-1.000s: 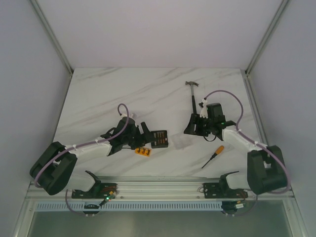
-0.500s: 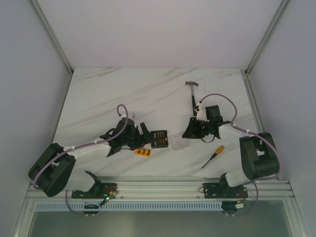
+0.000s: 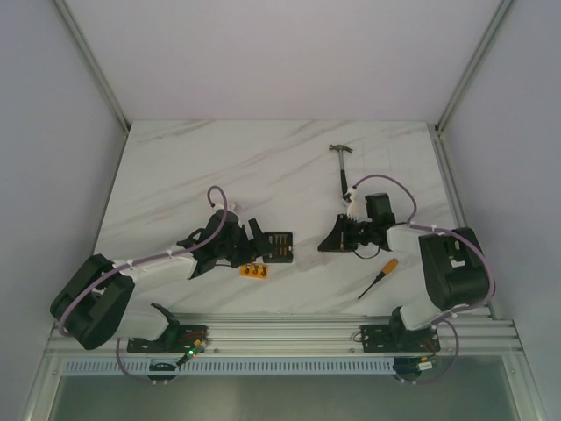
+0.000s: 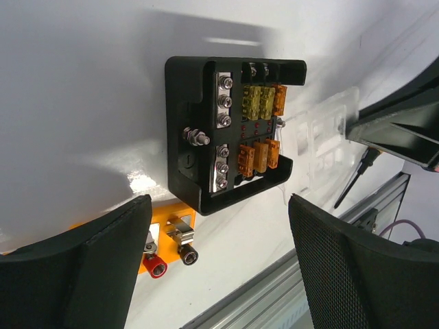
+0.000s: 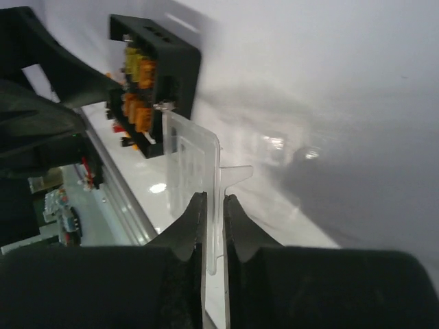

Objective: Snap on the fuse box
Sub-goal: Pick up the fuse box cover from the center of the board, then close the fuse box cover on the fuse box base.

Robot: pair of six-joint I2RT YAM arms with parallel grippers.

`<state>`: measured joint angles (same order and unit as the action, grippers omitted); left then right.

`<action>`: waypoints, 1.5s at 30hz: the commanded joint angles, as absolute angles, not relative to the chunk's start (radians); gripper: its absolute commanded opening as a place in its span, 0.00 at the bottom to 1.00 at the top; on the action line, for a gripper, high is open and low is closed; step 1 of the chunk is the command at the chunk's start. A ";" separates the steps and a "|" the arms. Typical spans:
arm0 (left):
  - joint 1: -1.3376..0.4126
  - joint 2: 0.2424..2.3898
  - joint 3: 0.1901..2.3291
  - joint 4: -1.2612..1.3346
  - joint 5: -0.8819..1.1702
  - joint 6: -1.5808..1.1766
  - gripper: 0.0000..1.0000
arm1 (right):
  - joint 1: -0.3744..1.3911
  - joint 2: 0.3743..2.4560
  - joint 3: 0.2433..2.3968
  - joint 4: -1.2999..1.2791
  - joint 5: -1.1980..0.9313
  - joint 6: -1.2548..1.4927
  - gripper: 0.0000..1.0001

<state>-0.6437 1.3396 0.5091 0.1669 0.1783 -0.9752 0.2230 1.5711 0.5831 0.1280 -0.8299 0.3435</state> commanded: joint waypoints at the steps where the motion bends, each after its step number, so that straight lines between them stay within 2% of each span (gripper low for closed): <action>1: -0.649 1.316 0.498 0.150 0.156 -0.986 0.90 | 0.221 1.501 0.556 0.128 -0.815 0.336 0.02; 9: -0.627 1.272 0.503 0.128 0.115 -0.977 0.90 | 0.222 1.288 0.568 0.067 -0.773 0.428 0.00; 18: -0.578 1.220 0.520 0.086 0.099 -0.952 0.89 | 0.340 1.161 0.528 0.336 -0.615 0.768 0.00; 27: -0.569 1.193 0.549 0.042 0.066 -0.923 0.86 | 0.531 1.347 0.479 0.769 -0.455 1.017 0.00; 30: -0.569 1.200 0.560 0.040 0.071 -0.908 0.84 | 0.564 1.396 0.482 0.794 -0.399 1.027 0.00; 36: -0.574 1.238 0.588 0.037 0.072 -0.881 0.76 | 0.583 1.504 0.463 0.880 -0.421 1.070 0.00; 45: -0.595 1.310 0.639 0.035 0.073 -0.856 0.68 | 0.597 1.606 0.397 1.002 -0.397 1.112 0.00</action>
